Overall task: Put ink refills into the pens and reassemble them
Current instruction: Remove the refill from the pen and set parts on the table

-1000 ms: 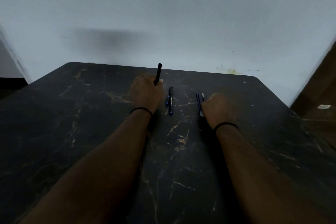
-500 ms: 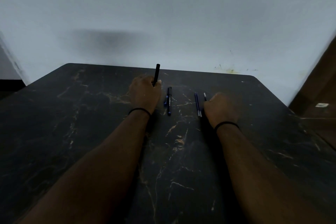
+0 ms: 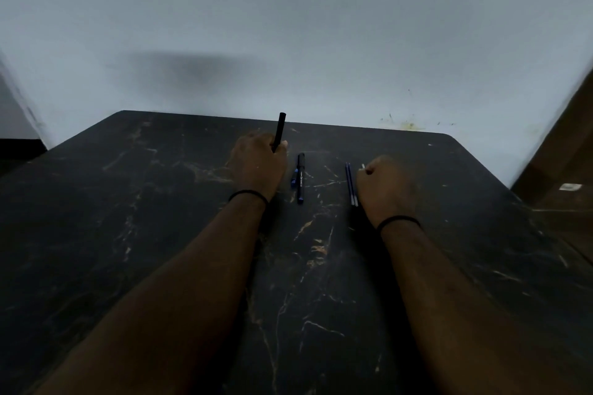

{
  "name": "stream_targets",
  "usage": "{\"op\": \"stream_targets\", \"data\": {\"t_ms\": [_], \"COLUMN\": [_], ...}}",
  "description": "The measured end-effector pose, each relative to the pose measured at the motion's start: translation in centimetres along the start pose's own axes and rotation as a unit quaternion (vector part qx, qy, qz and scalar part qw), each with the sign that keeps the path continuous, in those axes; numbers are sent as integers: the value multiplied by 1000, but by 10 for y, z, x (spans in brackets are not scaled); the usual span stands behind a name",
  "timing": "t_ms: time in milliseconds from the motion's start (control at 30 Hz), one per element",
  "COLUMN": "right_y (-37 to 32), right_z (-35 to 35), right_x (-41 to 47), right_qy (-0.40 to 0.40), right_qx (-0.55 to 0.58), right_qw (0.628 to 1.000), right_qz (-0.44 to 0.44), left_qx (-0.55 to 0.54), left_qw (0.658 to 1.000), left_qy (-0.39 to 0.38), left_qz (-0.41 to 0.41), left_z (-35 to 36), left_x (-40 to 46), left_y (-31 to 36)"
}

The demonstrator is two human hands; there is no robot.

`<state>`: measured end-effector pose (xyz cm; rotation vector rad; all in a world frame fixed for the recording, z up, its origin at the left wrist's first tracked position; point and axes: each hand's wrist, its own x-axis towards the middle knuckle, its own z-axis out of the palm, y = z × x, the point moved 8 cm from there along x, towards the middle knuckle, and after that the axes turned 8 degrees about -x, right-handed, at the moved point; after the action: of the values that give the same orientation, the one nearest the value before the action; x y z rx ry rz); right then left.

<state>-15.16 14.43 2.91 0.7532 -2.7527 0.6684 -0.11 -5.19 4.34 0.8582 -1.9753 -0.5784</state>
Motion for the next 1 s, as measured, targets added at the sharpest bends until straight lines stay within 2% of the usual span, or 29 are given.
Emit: {"op": "stream_targets", "data": {"t_ms": [100, 600, 1000], "right_y": [-8, -12, -14], "right_z": [4, 12, 7], "right_x": [-2, -2, 0], "right_qy": [-17, -65, -38], "right_qx": [-21, -49, -17], "right_qw": [999, 997, 999], "right_qz": [-21, -11, -17], "left_qx": [3, 6, -7], "left_qw": [1000, 1000, 999], "left_qy": [-1, -7, -4], "left_qz": [6, 22, 35], "left_z": [1, 2, 2], "left_x": [0, -2, -3], "left_y": [1, 6, 8]}}
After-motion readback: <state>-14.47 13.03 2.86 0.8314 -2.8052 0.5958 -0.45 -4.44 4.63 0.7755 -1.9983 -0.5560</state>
